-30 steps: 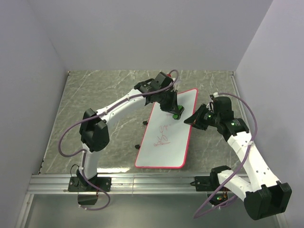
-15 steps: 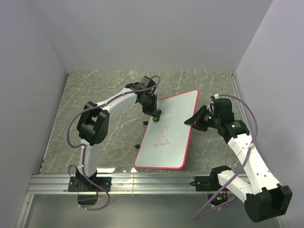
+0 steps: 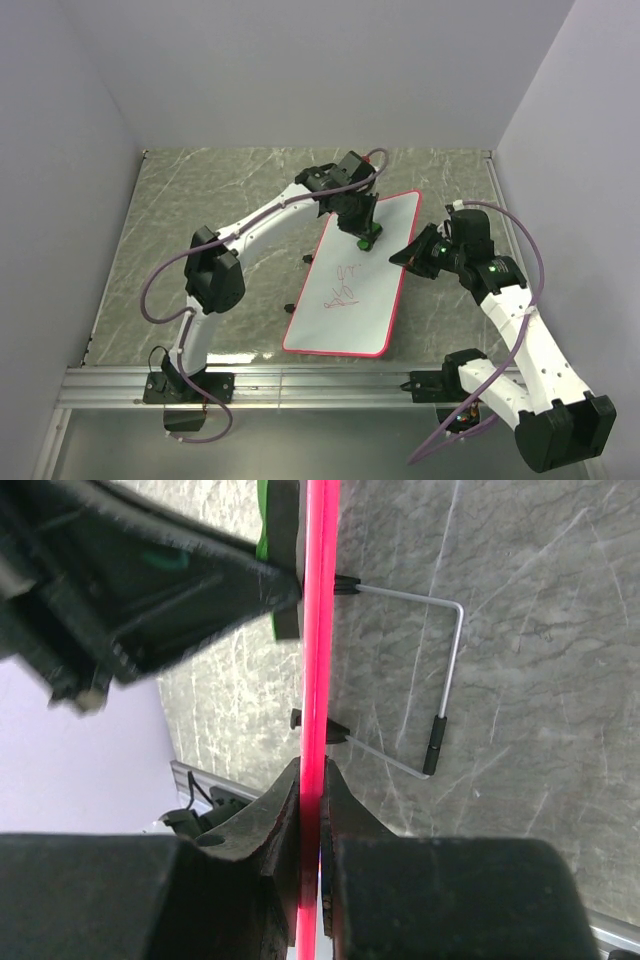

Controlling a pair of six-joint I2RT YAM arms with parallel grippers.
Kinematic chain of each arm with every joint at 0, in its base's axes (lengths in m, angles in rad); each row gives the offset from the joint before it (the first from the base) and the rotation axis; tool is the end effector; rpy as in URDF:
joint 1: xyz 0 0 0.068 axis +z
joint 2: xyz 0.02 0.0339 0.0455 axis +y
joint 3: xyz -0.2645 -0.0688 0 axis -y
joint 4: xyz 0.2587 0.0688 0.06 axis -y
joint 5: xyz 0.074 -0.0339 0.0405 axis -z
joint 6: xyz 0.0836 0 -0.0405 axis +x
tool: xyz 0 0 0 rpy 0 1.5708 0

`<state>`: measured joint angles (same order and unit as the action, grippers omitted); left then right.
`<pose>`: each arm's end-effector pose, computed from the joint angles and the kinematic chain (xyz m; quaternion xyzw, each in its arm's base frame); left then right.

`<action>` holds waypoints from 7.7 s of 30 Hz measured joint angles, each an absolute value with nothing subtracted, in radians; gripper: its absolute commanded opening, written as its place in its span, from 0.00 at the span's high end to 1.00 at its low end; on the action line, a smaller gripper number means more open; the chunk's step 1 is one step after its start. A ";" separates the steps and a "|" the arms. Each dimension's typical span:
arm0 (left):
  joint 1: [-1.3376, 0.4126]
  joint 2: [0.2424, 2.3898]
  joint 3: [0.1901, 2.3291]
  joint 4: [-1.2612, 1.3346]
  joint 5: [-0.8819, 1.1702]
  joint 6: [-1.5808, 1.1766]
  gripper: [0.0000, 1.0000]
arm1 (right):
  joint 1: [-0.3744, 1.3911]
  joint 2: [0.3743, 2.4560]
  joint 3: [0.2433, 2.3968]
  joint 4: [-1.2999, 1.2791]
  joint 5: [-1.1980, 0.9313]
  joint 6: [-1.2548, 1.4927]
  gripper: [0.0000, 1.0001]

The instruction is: Erase the whiteboard

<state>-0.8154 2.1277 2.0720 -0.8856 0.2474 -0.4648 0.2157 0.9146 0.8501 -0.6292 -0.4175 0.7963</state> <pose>0.3366 -0.3873 0.2582 0.2022 0.9225 -0.2776 0.1763 0.2236 0.0837 0.2701 0.1692 0.8738 0.3655 0.2724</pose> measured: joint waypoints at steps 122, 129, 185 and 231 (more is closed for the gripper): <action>-0.953 1.693 1.495 -0.705 0.282 -0.835 1.00 | 0.224 1.084 0.955 -0.603 -0.395 0.762 1.00; -0.956 1.580 1.325 -0.643 0.275 -0.898 1.00 | 0.229 1.158 1.024 -0.603 -0.392 0.763 1.00; -0.884 1.662 1.356 -0.627 0.325 -0.851 1.00 | 0.223 1.122 0.974 -0.589 -0.359 0.760 1.00; -0.080 1.465 1.003 -0.714 0.056 -0.608 0.76 | 0.264 0.941 0.847 -0.583 -0.367 0.835 0.64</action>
